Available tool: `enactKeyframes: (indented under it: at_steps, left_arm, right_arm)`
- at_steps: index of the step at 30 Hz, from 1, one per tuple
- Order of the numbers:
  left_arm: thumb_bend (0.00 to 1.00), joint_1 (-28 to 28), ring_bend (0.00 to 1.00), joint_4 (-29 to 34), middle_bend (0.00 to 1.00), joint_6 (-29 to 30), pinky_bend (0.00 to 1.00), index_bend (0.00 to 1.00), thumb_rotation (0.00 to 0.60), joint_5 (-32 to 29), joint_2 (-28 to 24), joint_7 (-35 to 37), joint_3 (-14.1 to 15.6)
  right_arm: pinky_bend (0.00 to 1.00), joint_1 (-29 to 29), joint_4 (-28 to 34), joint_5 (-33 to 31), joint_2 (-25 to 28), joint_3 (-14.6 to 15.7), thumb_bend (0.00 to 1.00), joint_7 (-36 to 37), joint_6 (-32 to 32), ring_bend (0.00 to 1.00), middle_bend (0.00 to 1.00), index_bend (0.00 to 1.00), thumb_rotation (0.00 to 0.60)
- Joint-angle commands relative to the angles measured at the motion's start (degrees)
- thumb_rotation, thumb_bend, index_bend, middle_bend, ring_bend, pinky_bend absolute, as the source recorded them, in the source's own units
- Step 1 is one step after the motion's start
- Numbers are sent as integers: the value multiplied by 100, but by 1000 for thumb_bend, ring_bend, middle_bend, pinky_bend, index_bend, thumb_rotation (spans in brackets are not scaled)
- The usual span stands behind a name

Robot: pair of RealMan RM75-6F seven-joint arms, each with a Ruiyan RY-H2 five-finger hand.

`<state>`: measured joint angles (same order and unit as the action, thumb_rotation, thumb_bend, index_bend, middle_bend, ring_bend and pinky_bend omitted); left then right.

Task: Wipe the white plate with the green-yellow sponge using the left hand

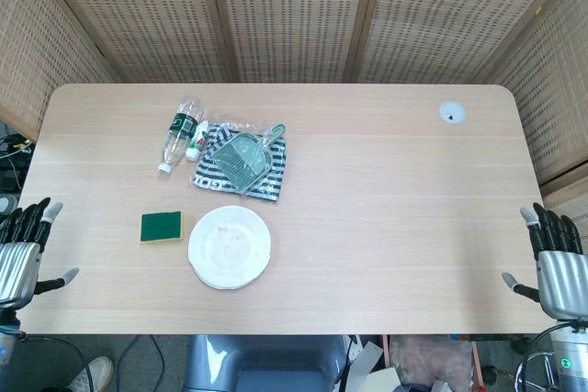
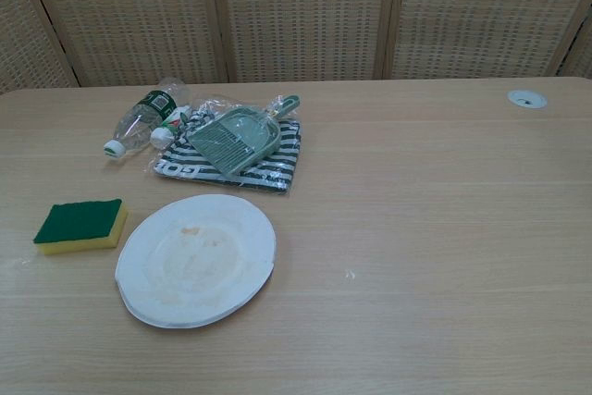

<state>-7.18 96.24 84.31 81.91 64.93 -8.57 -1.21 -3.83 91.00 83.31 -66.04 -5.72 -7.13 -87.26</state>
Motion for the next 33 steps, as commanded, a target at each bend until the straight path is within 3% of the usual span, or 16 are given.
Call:
enactKeyframes:
  at_steps: [1, 4, 12, 17, 20, 28, 33]
  left_arm:
    - [0, -13, 0, -35, 0, -36, 0, 0, 600, 8, 1, 22, -11]
    - [0, -60, 0, -87, 0, -131, 0, 0, 600, 6, 30, 68, -27]
    - [0, -620, 0, -447, 0, -1099, 0, 0, 600, -189, 397, 72, -166]
    - [0, -1328, 0, -1001, 0, -2266, 16, 0, 600, -638, 1003, -242, -354]
    - [0, -1748, 0, -1594, 0, -2840, 57, 0, 600, -1212, 1606, -578, -599]
    - [0, -2198, 34, -2543, 100, -3295, 176, 77, 600, -1782, 2425, -929, -762]
    - [0, -2296, 82, -2629, 156, -3395, 205, 102, 600, -1883, 2562, -972, -728]
  right_arm:
    - [0, 3, 5, 7, 5, 2, 0, -3, -4, 0, 0, 0, 600]
    - [0, 7, 14, 15, 12, 1, 0, -14, -15, 0, 0, 0, 600]
    - [0, -5, 6, -19, 24, -15, 0, -10, 27, 0, 0, 0, 600]
    - [0, -39, -17, -66, 1, -21, 0, -61, 111, 0, 0, 0, 600]
    - [0, -62, -56, -146, -31, -25, 0, -105, 201, 0, 0, 0, 600]
    - [0, -96, -107, -229, -54, -37, 0, -123, 299, 0, 0, 0, 600]
    - [0, -100, -98, -206, -58, -25, 0, -147, 296, 0, 0, 0, 600]
